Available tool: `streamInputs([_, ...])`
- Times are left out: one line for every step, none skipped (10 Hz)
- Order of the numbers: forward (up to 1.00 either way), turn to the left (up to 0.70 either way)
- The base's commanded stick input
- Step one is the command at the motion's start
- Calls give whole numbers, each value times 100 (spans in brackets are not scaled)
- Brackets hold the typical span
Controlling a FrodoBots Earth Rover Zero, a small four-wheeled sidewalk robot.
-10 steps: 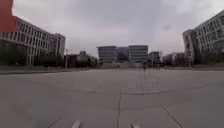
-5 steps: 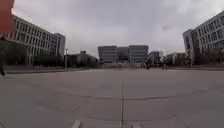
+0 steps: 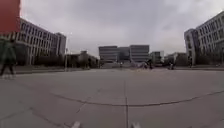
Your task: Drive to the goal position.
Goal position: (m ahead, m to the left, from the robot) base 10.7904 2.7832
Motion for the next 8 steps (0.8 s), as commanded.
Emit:
streamInputs([70, 0])
streamInputs([70, 0])
streamInputs([70, 0])
streamInputs([70, 0])
streamInputs([70, 0])
streamInputs([70, 0])
streamInputs([70, -4])
streamInputs([70, -15])
